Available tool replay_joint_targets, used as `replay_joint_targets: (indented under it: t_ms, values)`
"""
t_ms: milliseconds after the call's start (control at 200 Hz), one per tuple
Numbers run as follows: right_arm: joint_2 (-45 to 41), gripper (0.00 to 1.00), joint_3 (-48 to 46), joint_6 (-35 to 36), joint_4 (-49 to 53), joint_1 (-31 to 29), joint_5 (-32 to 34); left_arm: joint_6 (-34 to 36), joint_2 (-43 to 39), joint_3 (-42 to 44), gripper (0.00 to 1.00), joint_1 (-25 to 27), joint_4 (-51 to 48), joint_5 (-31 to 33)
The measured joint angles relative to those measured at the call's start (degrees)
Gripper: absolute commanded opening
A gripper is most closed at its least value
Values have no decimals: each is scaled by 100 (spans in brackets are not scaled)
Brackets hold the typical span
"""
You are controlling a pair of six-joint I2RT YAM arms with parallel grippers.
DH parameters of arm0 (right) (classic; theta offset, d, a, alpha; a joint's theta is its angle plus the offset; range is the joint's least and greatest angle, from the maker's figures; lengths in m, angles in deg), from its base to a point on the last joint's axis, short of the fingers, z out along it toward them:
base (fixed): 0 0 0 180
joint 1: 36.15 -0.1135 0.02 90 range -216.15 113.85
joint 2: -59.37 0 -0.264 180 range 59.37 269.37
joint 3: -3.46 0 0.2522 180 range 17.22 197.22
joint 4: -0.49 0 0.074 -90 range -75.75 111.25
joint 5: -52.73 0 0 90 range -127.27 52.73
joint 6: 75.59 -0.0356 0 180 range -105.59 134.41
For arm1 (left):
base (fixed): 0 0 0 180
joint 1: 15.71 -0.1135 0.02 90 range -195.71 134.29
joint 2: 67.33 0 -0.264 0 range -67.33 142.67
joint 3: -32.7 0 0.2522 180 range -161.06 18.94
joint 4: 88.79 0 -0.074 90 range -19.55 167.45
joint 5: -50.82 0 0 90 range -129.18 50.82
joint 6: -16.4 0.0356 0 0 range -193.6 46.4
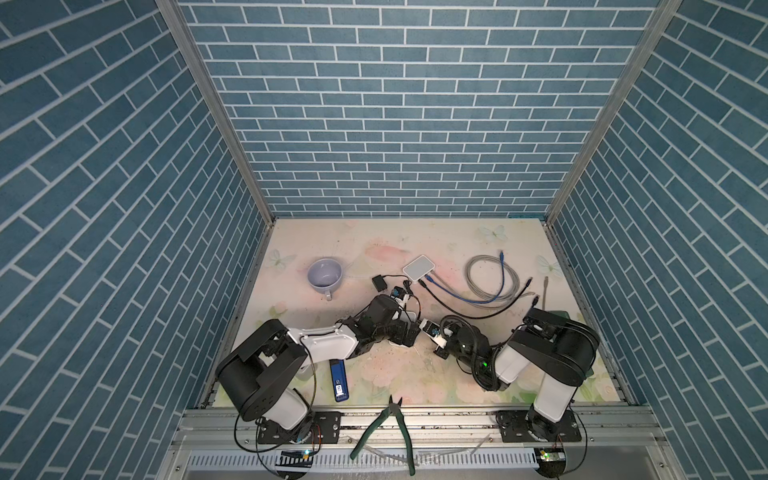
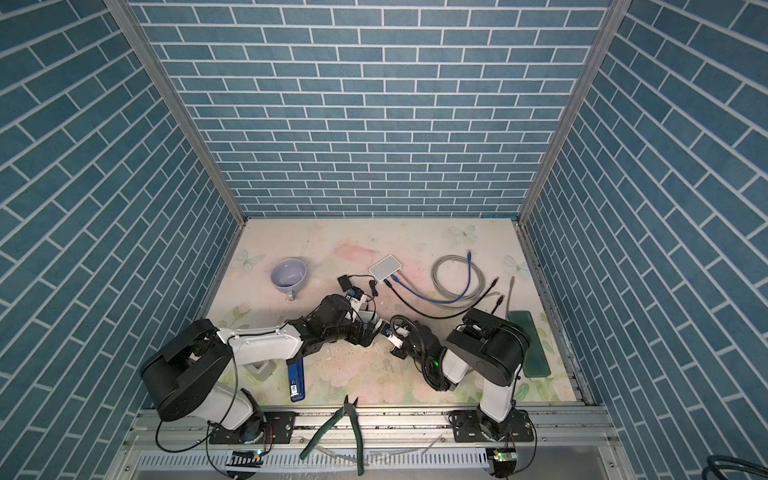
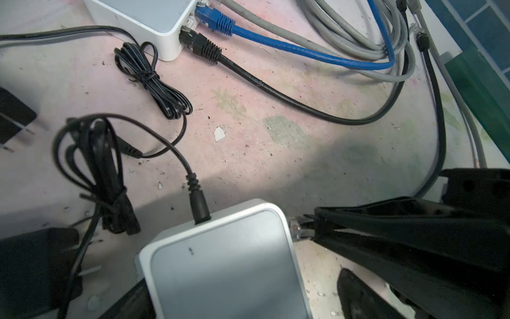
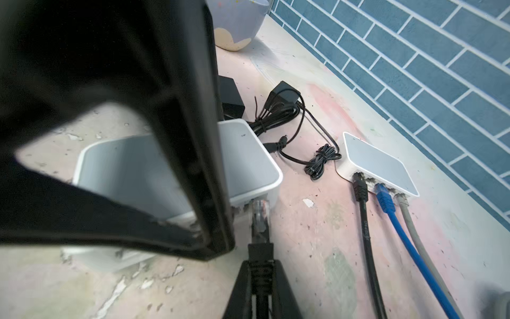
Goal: Insert the plug into the switch port
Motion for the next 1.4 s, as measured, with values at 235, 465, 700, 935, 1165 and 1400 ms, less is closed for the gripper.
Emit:
replay_joint_targets:
  t_ms: [235, 465, 700, 935, 1165, 1400]
  values:
    - [-33, 0, -85, -2, 2, -9, 33, 192, -177, -264, 100, 0, -629, -24]
    - [-409, 0, -85, -9, 374, -9, 107, 192, -177, -280, 99, 0, -1182, -83]
    - [-1088, 0, -72, -20, 1235, -9, 107, 205, -127, -260, 100, 2, -1458, -42]
    - [-1528, 0, 48, -22, 2052, -9, 105, 227, 376, -688, 99, 280, -1668, 278]
    - [-1725, 0, 109, -24, 2522, -9, 103, 175, 603, -953, 93, 481, -1902, 654]
    - [-1799, 0, 109, -24, 2651, -9, 103, 98, 411, -772, 78, 487, -2009, 752]
